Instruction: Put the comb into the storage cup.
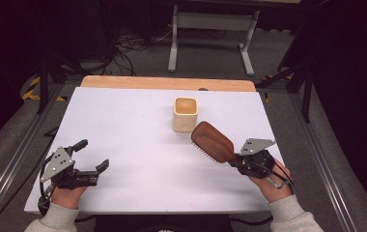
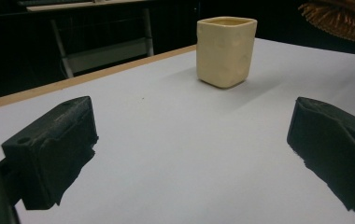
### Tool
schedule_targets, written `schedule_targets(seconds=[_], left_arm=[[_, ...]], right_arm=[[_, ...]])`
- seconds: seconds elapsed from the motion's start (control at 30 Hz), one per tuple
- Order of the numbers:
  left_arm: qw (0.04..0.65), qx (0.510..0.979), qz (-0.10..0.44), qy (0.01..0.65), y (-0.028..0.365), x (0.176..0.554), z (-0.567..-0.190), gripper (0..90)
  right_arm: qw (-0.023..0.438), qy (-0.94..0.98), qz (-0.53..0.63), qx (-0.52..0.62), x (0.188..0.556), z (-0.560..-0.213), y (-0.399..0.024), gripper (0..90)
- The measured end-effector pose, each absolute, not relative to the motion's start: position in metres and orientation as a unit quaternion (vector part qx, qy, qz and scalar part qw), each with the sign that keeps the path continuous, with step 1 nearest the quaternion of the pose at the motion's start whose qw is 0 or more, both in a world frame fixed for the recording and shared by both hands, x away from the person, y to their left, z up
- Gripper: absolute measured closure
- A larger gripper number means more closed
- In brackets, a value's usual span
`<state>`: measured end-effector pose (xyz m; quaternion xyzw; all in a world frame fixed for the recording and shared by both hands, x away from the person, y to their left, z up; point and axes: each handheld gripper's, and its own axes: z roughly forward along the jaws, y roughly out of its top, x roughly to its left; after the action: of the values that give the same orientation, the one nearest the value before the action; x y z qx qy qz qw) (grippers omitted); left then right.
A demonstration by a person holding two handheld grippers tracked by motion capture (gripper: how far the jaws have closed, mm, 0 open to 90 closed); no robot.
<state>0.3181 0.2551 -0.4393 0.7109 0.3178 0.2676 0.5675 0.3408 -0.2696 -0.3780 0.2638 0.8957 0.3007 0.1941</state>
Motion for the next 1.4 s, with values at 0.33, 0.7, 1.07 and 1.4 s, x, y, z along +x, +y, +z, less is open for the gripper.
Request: schedule_targets(seconds=[0.33,0.7,1.07,1.4], left_arm=[[0.569,0.711,0.265,0.317,0.255,0.318,-0.439,2.7],[0.567,0.714,0.263,0.315,0.255,0.318,-0.439,2.9],[0.570,0.715,0.257,0.313,0.254,0.319,-0.439,3.2],[0.568,0.720,0.250,0.310,0.251,0.320,-0.440,3.2]], right_arm=[[0.217,0.871,0.365,0.247,0.341,-0.372,-0.253,72.7],[0.226,0.846,0.421,0.236,0.343,-0.373,-0.240,72.7],[0.235,0.827,0.459,0.222,0.343,-0.381,-0.227,72.6],[0.231,0.806,0.503,0.212,0.342,-0.399,-0.217,72.6]])
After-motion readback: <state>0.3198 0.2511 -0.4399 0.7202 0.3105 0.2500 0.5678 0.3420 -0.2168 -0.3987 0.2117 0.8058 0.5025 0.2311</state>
